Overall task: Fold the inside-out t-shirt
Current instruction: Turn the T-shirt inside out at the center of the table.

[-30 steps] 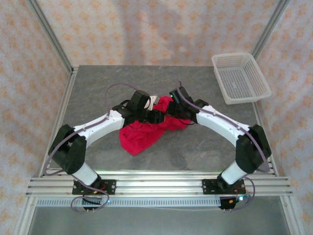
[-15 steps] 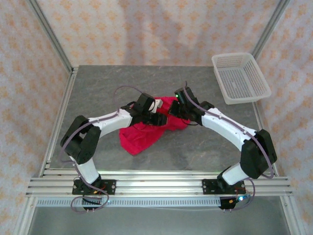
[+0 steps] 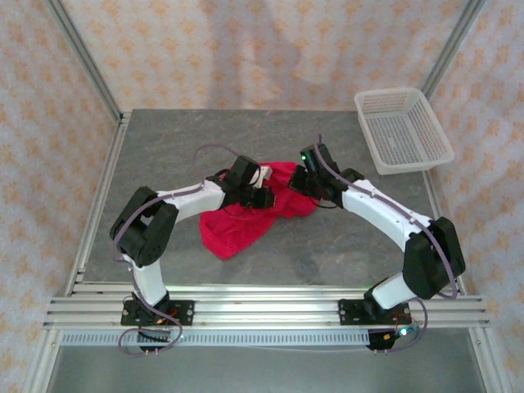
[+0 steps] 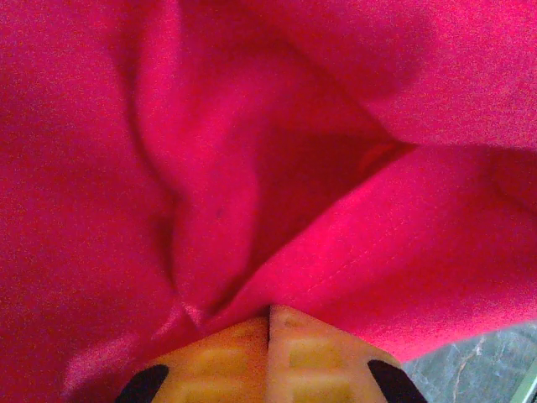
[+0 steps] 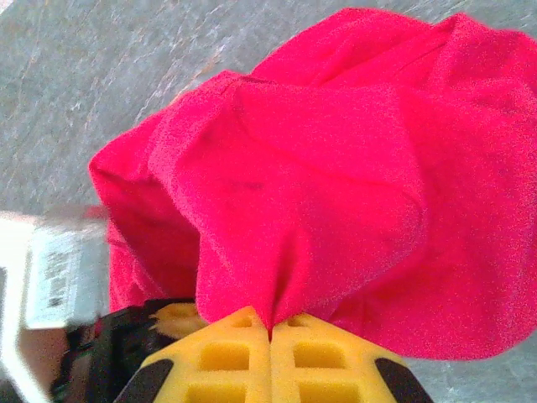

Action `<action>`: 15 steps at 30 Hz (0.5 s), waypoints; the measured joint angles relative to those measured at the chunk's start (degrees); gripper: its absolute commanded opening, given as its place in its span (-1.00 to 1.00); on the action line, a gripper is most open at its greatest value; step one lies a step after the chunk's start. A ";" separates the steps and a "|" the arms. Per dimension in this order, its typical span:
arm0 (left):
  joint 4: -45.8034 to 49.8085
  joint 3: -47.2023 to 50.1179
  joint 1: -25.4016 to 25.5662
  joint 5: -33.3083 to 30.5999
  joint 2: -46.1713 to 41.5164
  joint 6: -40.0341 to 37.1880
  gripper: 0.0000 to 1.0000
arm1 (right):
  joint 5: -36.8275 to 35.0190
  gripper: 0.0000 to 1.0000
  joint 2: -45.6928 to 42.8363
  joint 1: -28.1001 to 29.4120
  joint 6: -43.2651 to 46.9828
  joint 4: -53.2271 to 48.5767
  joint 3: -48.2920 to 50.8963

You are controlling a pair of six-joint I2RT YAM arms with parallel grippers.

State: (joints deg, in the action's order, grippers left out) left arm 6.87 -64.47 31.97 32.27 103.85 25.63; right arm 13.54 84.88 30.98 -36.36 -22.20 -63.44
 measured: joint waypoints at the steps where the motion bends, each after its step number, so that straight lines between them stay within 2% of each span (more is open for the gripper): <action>1: 0.22 0.02 -0.11 -0.17 -0.87 0.15 -1.00 | 0.00 -1.00 -0.11 -0.68 0.02 0.07 0.26; 9: -1.14 1.60 1.29 -2.95 -15.96 2.95 -1.00 | 1.55 -1.00 -0.33 -7.08 0.00 1.64 2.93; 10: -1.66 2.21 1.92 -3.19 -17.31 3.52 -0.88 | 1.97 -1.00 -0.33 -7.87 0.00 1.88 3.26; 13: -3.43 3.63 3.23 -3.52 -17.35 5.31 -0.34 | 3.21 -1.00 -0.33 -8.68 -0.02 2.73 3.61; 15: -5.07 4.98 3.34 -3.82 -15.34 7.10 -0.24 | 4.20 -1.00 -0.39 -8.63 -0.02 3.37 3.69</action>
State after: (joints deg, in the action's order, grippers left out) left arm 1.80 -59.48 35.31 28.45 88.51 32.73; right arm 17.74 84.49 22.35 -36.38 -18.83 -59.75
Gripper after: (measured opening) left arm 0.339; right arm 0.045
